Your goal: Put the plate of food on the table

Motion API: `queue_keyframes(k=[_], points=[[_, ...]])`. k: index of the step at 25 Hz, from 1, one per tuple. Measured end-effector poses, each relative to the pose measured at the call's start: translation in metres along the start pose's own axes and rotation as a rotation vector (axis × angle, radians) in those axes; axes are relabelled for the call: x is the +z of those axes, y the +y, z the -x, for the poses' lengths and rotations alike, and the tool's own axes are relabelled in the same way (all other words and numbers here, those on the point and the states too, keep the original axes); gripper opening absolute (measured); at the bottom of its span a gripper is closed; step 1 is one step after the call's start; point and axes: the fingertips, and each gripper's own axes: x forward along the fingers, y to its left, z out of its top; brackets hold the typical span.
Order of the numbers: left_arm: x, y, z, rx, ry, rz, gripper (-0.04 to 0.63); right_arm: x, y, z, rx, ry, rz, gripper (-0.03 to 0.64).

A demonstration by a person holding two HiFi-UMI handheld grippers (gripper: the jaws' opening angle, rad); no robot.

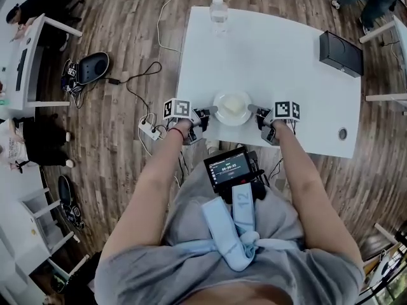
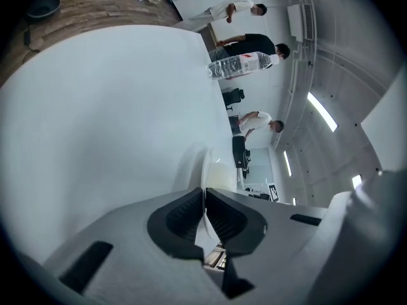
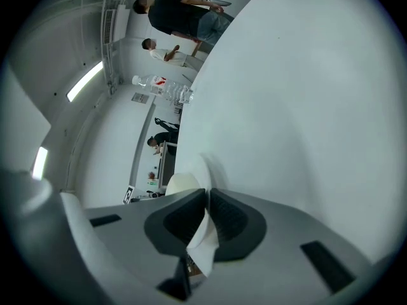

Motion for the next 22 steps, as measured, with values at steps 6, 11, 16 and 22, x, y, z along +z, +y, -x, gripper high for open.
queue_keyframes(k=[6,11,16,22], points=[[0.0032,0.0018,-0.0023,0.035,-0.021,-0.03,0.026,0.0002,0.0004,0.0025,-0.01,-0.022,-0.007,0.037],[0.0039,0.0016,-0.0049,0.051,-0.013,-0.025,0.026,0.0017,-0.0014,0.0044,-0.019,-0.025,-0.021,0.037],[0.0009,0.0036,-0.0043,0.083,0.016,-0.055,0.028,0.0,-0.0037,0.0035,-0.039,-0.015,-0.024,0.037],[0.0039,0.005,-0.0038,0.144,0.035,-0.096,0.028,0.0037,-0.0035,0.0029,-0.066,-0.014,0.001,0.037]])
